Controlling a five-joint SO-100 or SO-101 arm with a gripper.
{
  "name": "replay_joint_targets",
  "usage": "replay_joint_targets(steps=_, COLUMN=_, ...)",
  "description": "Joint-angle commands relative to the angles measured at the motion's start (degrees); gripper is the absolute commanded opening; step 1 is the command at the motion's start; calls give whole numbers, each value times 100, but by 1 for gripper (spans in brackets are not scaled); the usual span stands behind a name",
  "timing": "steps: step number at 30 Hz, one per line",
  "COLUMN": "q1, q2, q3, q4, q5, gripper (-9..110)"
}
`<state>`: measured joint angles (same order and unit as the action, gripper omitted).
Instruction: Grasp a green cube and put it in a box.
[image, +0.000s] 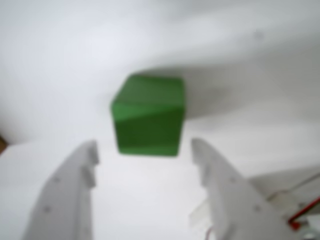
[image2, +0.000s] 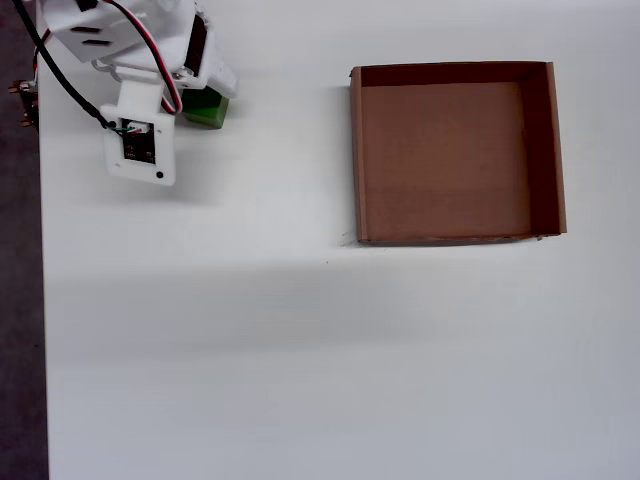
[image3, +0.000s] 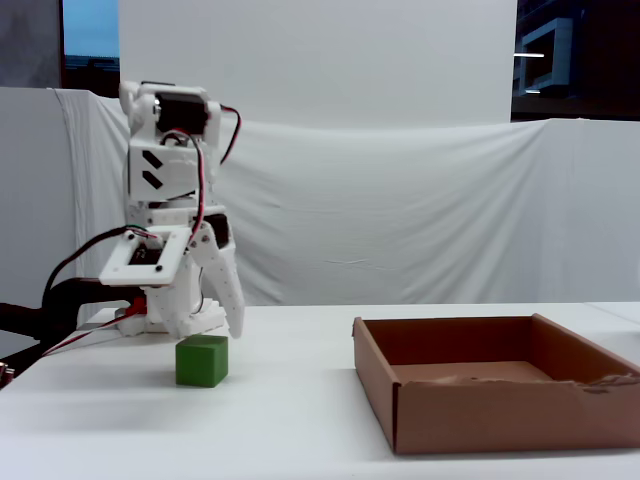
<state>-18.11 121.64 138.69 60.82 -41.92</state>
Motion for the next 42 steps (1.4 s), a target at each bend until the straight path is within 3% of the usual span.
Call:
replay_joint_targets(steps=1, q1=-44, q2=-44, q3=-114, q4=-105, q5=-105, gripper=26)
replay_joint_targets(steps=42, q1=53, q2=-334, q3=229, q4=-747, q5=-325, gripper=22)
